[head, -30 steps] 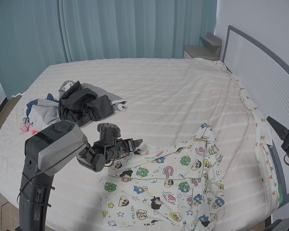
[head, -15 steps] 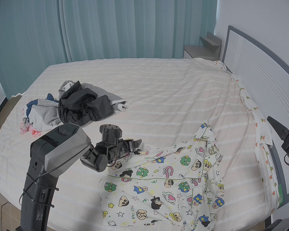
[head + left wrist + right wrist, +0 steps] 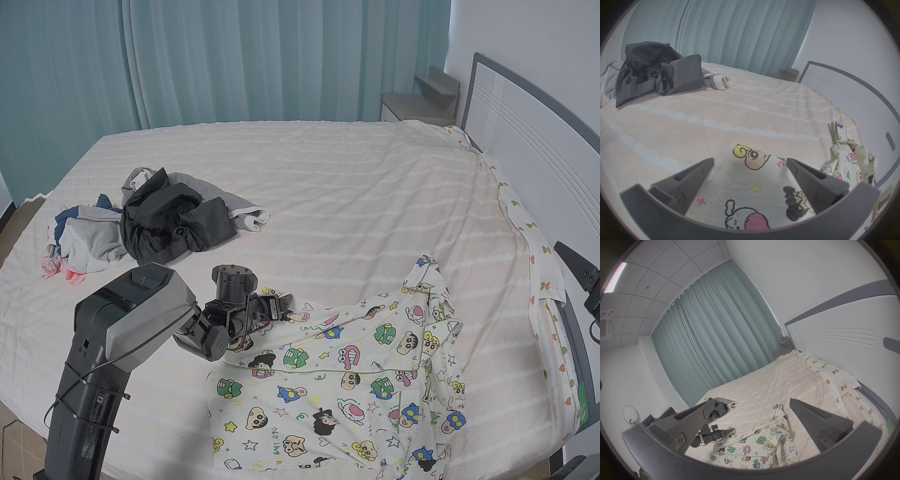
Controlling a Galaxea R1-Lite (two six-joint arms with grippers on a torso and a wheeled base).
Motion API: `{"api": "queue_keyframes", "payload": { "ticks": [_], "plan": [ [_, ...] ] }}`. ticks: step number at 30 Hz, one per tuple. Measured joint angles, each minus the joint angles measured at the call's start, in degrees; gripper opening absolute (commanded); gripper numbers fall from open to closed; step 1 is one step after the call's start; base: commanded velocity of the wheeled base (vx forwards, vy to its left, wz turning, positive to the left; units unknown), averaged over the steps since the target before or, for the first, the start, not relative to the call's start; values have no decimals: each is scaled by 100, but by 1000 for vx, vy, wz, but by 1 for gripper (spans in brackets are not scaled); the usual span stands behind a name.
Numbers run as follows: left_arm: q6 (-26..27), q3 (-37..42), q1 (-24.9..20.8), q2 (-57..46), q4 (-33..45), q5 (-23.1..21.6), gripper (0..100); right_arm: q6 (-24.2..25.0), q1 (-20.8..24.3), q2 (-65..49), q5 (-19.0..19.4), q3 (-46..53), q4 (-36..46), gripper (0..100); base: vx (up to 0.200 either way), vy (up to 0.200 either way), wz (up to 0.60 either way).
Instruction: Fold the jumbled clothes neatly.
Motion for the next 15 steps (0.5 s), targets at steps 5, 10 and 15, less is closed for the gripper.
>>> {"api": "queue_keyframes", "payload": {
  "ticks": [5, 10, 15],
  "plan": [
    [-1, 10, -4, 17, -11, 49, 0, 0, 0, 0, 0, 2, 0, 100, 0, 0, 0],
    [-4, -5, 9, 17, -33, 187, 0, 0, 0, 0, 0, 5, 0, 100, 0, 0, 0],
    [-4, -27, 63, -9, -41, 202, 0, 0, 0, -2, 0, 7, 0, 100, 0, 0, 0]
  ]
}}
